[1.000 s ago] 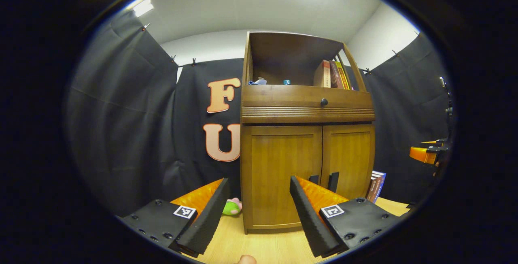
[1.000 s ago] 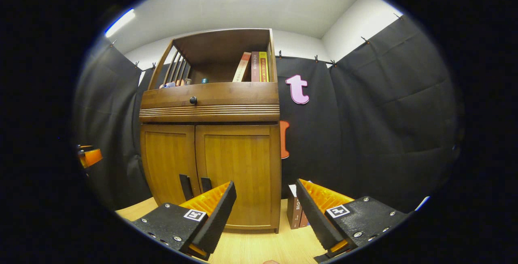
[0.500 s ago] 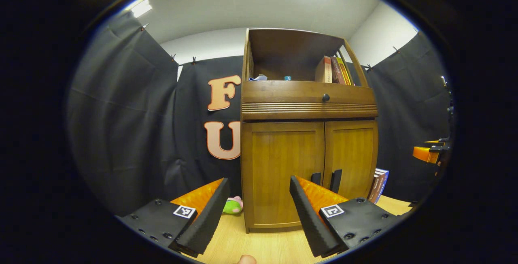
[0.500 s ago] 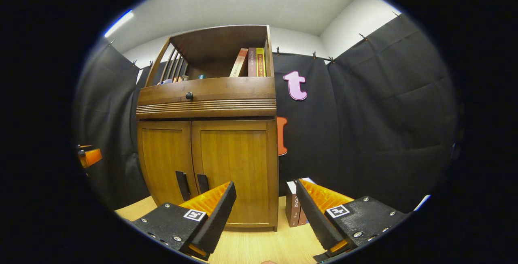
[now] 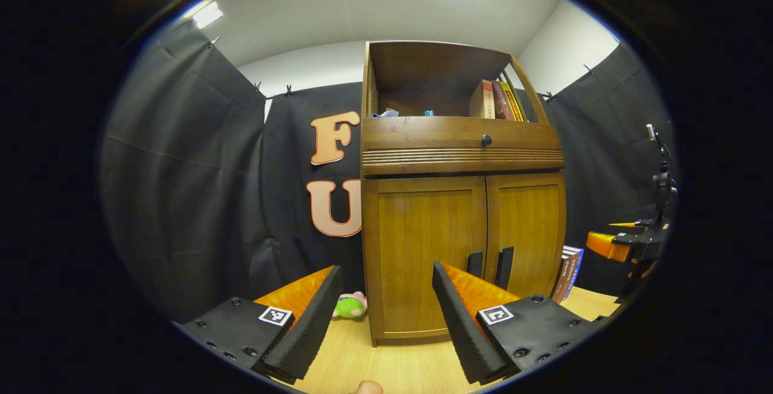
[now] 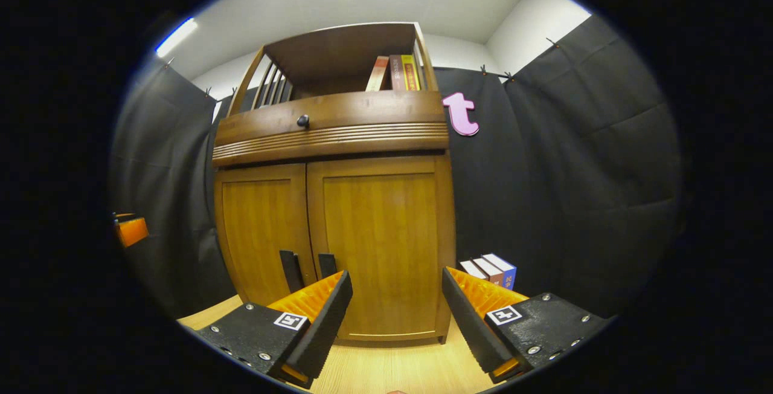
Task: Open the right door of the double-door shoe cabinet with the right hand, and open the left door with the left hand.
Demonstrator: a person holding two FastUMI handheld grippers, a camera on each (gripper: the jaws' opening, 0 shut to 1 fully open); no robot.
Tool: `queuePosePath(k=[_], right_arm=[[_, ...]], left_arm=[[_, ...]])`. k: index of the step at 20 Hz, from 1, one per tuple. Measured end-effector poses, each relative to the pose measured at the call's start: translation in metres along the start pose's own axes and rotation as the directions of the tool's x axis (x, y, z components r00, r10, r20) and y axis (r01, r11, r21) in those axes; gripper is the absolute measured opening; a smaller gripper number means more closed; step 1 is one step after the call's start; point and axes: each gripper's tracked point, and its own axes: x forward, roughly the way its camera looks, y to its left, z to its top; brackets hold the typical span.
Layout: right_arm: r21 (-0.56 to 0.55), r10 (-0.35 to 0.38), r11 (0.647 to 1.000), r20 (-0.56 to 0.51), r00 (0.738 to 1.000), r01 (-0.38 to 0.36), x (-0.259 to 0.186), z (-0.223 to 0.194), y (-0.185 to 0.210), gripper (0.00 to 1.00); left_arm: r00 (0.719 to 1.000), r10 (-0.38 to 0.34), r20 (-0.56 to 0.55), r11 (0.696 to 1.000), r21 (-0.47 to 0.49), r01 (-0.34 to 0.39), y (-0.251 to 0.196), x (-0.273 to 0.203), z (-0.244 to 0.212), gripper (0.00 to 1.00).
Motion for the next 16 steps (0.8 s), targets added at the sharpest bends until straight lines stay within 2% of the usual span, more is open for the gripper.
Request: queuePosePath(k=[1, 2, 7, 14, 15, 16], right_arm=[[-0.004, 0.022, 1.000, -0.010, 1.000, -0.022, 0.006, -0.006, 0.014, 1.00], [-0.006, 0.045, 0.999, -0.020, 0.999, -0.045, 0.011, -0.012, 0.025, 0.93], [-0.017, 0.113, 0.993, -0.074, 0.991, -0.114, 0.044, -0.050, 0.070, 0.93], [-0.024, 0.114, 0.993, -0.115, 0.987, -0.118, 0.097, -0.084, 0.095, 0.93], [-0.024, 0.112, 0.993, -0.111, 0.988, -0.115, 0.101, -0.085, 0.096, 1.00], [-0.024, 0.107, 0.994, -0.106, 0.989, -0.110, 0.107, -0.086, 0.097, 0.93]], left_arm=[[1.000, 0.001, -0.001, 1.000, -0.001, -0.001, 0.002, -0.001, 0.000, 0.95], [1.000, 0.002, -0.001, 1.000, -0.001, -0.002, 0.003, 0.000, 0.000, 0.95], [1.000, 0.010, -0.011, 1.000, -0.006, -0.010, 0.012, -0.001, -0.007, 0.95], [0.999, 0.031, -0.027, 1.000, 0.004, -0.031, 0.026, 0.002, -0.018, 0.96], [0.999, 0.028, -0.030, 1.000, 0.003, -0.028, 0.026, 0.002, -0.021, 0.95], [0.999, 0.023, -0.034, 1.000, -0.001, -0.023, 0.025, 0.003, -0.023, 0.95]])
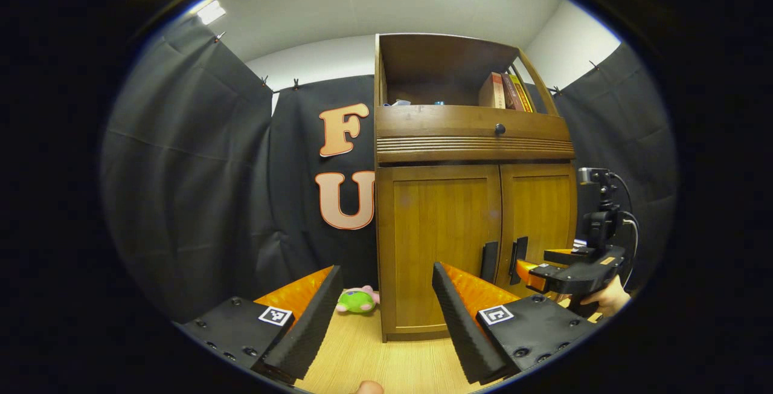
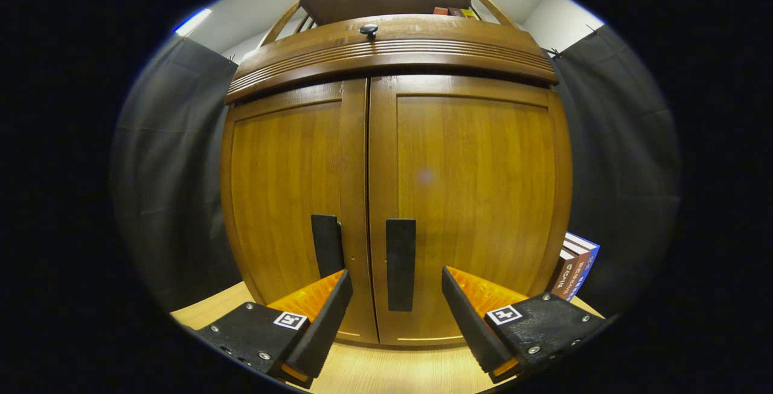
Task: Open the right door of the double-door shoe cabinet with the right hand, and open the left door with the left hand.
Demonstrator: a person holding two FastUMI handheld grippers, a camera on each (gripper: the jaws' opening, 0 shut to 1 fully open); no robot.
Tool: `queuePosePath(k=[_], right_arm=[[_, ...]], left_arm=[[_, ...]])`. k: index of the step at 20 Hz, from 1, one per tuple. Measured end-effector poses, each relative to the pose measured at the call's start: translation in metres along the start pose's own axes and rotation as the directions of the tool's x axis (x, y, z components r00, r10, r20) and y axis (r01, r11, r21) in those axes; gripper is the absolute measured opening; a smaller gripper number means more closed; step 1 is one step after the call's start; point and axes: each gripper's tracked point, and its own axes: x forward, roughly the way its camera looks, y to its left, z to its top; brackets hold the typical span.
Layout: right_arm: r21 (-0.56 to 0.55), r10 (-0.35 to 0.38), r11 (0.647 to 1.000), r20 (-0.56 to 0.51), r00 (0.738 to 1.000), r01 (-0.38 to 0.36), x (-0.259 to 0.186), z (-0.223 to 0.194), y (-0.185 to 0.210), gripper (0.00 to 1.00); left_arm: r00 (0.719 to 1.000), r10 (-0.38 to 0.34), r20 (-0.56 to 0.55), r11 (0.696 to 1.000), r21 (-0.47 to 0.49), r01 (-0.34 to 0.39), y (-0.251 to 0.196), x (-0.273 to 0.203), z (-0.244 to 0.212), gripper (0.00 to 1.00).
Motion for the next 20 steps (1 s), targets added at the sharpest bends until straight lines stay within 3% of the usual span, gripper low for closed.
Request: queuePosePath(k=[2, 3, 4, 5, 6, 7, 9, 10, 11, 12, 13, 14, 15, 17, 20], right_arm=[[-0.003, -0.011, 1.000, 0.007, 1.000, 0.011, 0.011, -0.001, -0.002, 0.91], [-0.005, -0.018, 1.000, 0.008, 1.000, 0.018, 0.016, -0.002, -0.003, 0.77], [-0.006, -0.022, 1.000, 0.016, 1.000, 0.022, 0.020, -0.002, -0.004, 0.87], [-0.002, -0.031, 1.000, 0.018, 0.999, 0.031, 0.023, -0.002, -0.006, 0.72], [0.004, -0.034, 0.999, 0.019, 0.999, 0.034, 0.026, -0.002, -0.006, 0.93], [0.011, -0.032, 0.999, 0.016, 0.999, 0.032, 0.028, -0.004, -0.006, 0.76], [0.023, -0.023, 0.999, 0.003, 1.000, 0.023, 0.032, -0.008, -0.005, 0.82], [0.027, -0.023, 0.999, 0.000, 1.000, 0.023, 0.033, -0.008, -0.005, 0.69], [0.026, -0.035, 0.999, -0.002, 0.999, 0.035, 0.035, -0.010, -0.007, 0.66], [0.021, -0.047, 0.999, -0.004, 0.999, 0.047, 0.036, -0.010, -0.010, 0.54], [0.018, -0.057, 0.998, -0.005, 0.998, 0.057, 0.037, -0.012, -0.012, 0.60], [0.020, -0.061, 0.998, -0.012, 0.998, 0.062, 0.039, -0.014, -0.014, 0.47], [0.025, -0.057, 0.998, -0.026, 0.998, 0.057, 0.038, -0.016, -0.014, 0.63], [0.063, -0.036, 0.997, -0.045, 0.998, 0.039, 0.038, -0.020, -0.009, 0.33], [0.065, -0.031, 0.997, -0.039, 0.999, 0.033, 0.037, -0.018, -0.008, 0.37]], left_arm=[[1.000, -0.006, -0.008, 1.000, -0.004, 0.006, 0.002, 0.002, -0.005, 0.96], [1.000, -0.007, -0.010, 1.000, -0.004, 0.007, 0.004, 0.003, -0.006, 0.96], [1.000, -0.005, -0.010, 1.000, -0.003, 0.005, 0.006, 0.005, -0.007, 0.96], [1.000, 0.001, -0.009, 1.000, -0.003, -0.001, 0.008, 0.007, -0.008, 0.96], [1.000, 0.006, -0.007, 1.000, -0.004, -0.006, 0.010, 0.008, -0.008, 0.96], [1.000, 0.009, -0.003, 1.000, -0.004, -0.009, 0.011, 0.009, -0.009, 0.95], [1.000, 0.011, -0.003, 1.000, -0.009, -0.011, 0.013, 0.007, -0.011, 0.95], [1.000, 0.011, -0.004, 1.000, -0.010, -0.011, 0.012, 0.007, -0.011, 0.95], [1.000, 0.012, -0.002, 1.000, -0.009, -0.012, 0.013, 0.008, -0.011, 0.95], [1.000, 0.014, -0.001, 1.000, -0.009, -0.014, 0.013, 0.008, -0.010, 0.95], [1.000, 0.014, 0.001, 1.000, -0.009, -0.014, 0.013, 0.007, -0.011, 0.95], [1.000, 0.014, 0.001, 1.000, -0.008, -0.014, 0.013, 0.007, -0.011, 0.95], [1.000, 0.014, 0.001, 1.000, -0.007, -0.014, 0.012, 0.006, -0.012, 0.95], [1.000, 0.013, -0.001, 1.000, -0.004, -0.013, 0.012, 0.005, -0.012, 0.95], [1.000, 0.028, 0.006, 1.000, 0.003, -0.028, 0.015, 0.004, -0.010, 0.96]])
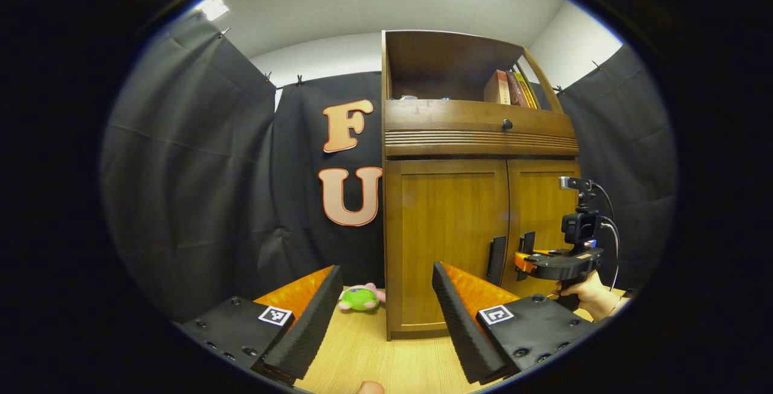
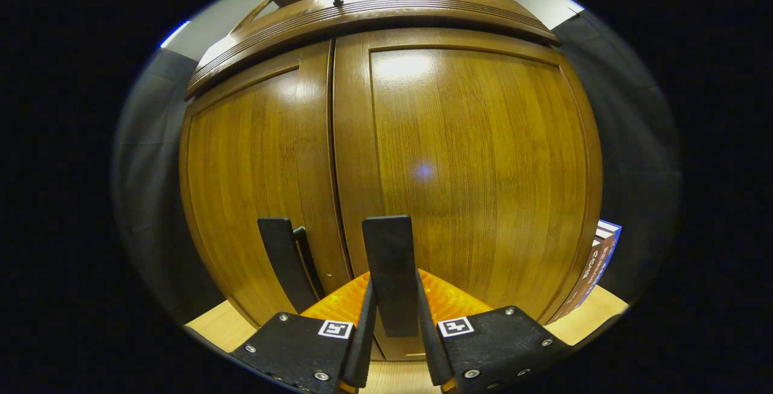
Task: Open the right door of the double-door shoe cabinet with the right hand, and open the left door with the left hand.
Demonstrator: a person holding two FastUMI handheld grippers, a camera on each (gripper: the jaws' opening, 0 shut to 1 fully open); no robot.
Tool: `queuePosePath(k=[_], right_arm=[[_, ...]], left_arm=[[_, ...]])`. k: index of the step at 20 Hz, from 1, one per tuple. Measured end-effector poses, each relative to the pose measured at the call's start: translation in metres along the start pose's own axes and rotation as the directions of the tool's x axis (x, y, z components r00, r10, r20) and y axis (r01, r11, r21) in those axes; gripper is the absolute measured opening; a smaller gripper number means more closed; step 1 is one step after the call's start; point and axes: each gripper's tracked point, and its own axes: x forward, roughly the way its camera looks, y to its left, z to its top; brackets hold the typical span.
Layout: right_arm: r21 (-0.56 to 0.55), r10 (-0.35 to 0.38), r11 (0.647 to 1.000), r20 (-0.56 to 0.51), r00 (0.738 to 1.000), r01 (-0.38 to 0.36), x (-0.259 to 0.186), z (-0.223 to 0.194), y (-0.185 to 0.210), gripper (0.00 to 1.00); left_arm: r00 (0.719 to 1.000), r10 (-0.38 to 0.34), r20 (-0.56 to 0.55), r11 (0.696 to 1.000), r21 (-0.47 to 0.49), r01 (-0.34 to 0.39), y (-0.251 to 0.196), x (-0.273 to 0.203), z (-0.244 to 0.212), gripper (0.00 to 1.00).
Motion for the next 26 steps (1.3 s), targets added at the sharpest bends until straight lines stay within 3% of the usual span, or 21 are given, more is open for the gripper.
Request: queuePosePath(k=[1, 2, 3, 4, 5, 6, 7, 11, 12, 21, 22, 26], right_arm=[[-0.005, 0.001, 1.000, 0.002, 1.000, -0.001, 0.000, 0.001, 0.001, 0.46], [-0.009, 0.002, 1.000, 0.001, 1.000, -0.002, -0.002, 0.000, 0.000, 0.25], [-0.006, 0.005, 1.000, -0.005, 1.000, -0.006, -0.004, -0.001, 0.000, 0.44], [-0.004, 0.012, 1.000, -0.010, 1.000, -0.012, -0.007, -0.001, 0.000, 0.34], [-0.008, 0.020, 1.000, -0.015, 1.000, -0.020, -0.010, -0.002, 0.000, 0.43], [-0.010, 0.028, 1.000, -0.018, 0.999, -0.028, -0.014, -0.002, 0.000, 0.23], [-0.011, 0.037, 0.999, -0.020, 0.999, -0.037, -0.018, -0.002, 0.000, 0.32], [-0.006, 0.080, 0.997, -0.026, 0.996, -0.080, -0.036, 0.000, 0.001, 0.31], [-0.006, 0.089, 0.996, -0.025, 0.996, -0.089, -0.041, 0.000, 0.000, 0.22], [-0.024, 0.114, 0.993, -0.024, 0.993, -0.115, -0.086, 0.001, -0.019, 0.22], [-0.024, 0.113, 0.993, -0.024, 0.993, -0.113, -0.091, 0.000, -0.022, 0.31], [-0.043, 0.104, 0.994, -0.029, 0.994, -0.105, -0.107, 0.002, -0.035, 0.30]], left_arm=[[1.000, 0.004, 0.003, 1.000, 0.004, -0.004, 0.001, -0.001, 0.000, 0.95], [1.000, 0.004, 0.004, 1.000, 0.006, -0.004, 0.000, -0.001, 0.001, 0.95], [1.000, 0.004, 0.006, 1.000, 0.007, -0.004, -0.001, -0.001, 0.001, 0.95], [1.000, 0.004, 0.006, 1.000, 0.006, -0.004, -0.001, -0.003, 0.002, 0.95], [1.000, 0.003, 0.007, 1.000, 0.005, -0.003, -0.001, -0.004, 0.002, 0.95], [1.000, 0.002, 0.007, 1.000, 0.004, -0.002, -0.002, -0.006, 0.002, 0.95], [1.000, 0.004, 0.005, 1.000, 0.001, -0.004, -0.003, -0.005, 0.001, 0.96], [1.000, 0.010, 0.000, 1.000, -0.005, -0.010, -0.005, -0.007, 0.001, 0.98], [1.000, 0.012, 0.000, 1.000, -0.003, -0.012, -0.006, -0.008, 0.001, 0.95], [1.000, -0.013, 0.005, 1.000, -0.006, 0.013, -0.024, -0.016, 0.004, 0.97], [1.000, -0.016, 0.005, 1.000, -0.006, 0.016, -0.027, -0.017, 0.005, 0.97], [1.000, -0.031, 0.006, 1.000, -0.003, 0.031, -0.035, -0.019, 0.006, 0.98]])
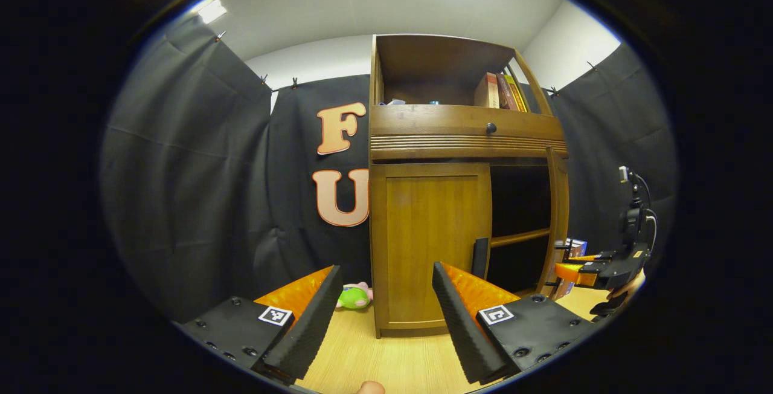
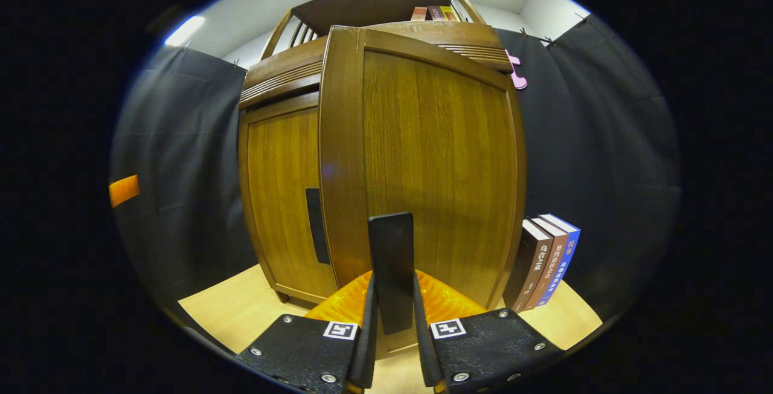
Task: Open the right door of the double-door shoe cabinet with the right hand, and open the left door with the left hand.
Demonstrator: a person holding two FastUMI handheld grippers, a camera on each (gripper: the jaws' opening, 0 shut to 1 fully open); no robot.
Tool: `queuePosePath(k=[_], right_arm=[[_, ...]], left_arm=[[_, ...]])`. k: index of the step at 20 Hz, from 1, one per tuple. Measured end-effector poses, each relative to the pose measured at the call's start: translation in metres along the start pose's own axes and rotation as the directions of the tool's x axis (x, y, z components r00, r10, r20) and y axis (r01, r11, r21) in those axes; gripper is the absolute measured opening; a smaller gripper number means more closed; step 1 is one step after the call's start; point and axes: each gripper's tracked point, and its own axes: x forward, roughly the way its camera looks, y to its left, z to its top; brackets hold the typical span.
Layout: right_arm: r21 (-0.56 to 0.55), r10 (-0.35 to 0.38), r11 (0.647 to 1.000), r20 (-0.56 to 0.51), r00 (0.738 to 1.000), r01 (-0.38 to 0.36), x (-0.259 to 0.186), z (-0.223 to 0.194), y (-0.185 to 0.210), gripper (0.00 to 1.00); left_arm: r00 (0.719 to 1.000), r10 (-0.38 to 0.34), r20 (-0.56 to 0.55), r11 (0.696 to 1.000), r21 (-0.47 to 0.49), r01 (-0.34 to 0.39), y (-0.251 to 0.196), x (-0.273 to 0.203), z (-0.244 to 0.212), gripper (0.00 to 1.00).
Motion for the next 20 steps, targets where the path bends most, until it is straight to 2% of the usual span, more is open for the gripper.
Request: queuePosePath(k=[2, 3, 4, 11, 12, 13, 16, 20], right_arm=[[0.000, -0.016, 1.000, -0.003, 1.000, 0.016, -0.011, -0.001, -0.008, 0.29], [-0.004, -0.024, 1.000, -0.002, 1.000, 0.024, -0.017, -0.001, -0.013, 0.39], [-0.007, -0.034, 0.999, -0.001, 0.999, 0.034, -0.021, -0.001, -0.018, 0.29], [-0.011, -0.126, 0.992, 0.014, 0.992, 0.126, -0.049, -0.002, -0.049, 0.22], [-0.019, -0.145, 0.989, 0.015, 0.989, 0.145, -0.054, -0.002, -0.056, 0.11], [-0.024, -0.164, 0.986, 0.018, 0.986, 0.165, -0.058, -0.001, -0.063, 0.17], [-0.028, -0.218, 0.975, 0.019, 0.976, 0.218, -0.072, -0.001, -0.088, 0.12], [-0.044, -0.245, 0.968, 0.021, 0.969, 0.245, -0.082, 0.002, -0.115, 0.07]], left_arm=[[1.000, -0.007, 0.002, 1.000, -0.001, 0.007, -0.003, 0.000, 0.001, 0.95], [1.000, -0.011, 0.003, 1.000, 0.000, 0.011, -0.007, 0.000, 0.002, 0.95], [1.000, -0.016, 0.003, 1.000, 0.002, 0.016, -0.009, 0.000, 0.004, 0.95], [0.999, -0.045, -0.001, 0.999, 0.011, 0.045, -0.029, 0.000, 0.003, 0.95], [0.999, -0.050, -0.002, 0.999, 0.012, 0.050, -0.033, 0.000, 0.003, 0.95], [0.998, -0.055, -0.002, 0.998, 0.015, 0.055, -0.036, -0.001, 0.004, 0.95], [0.998, -0.069, 0.000, 0.998, 0.015, 0.069, -0.040, 0.001, 0.005, 0.95], [0.996, -0.092, 0.004, 0.996, 0.004, 0.092, -0.053, -0.001, 0.007, 0.95]])
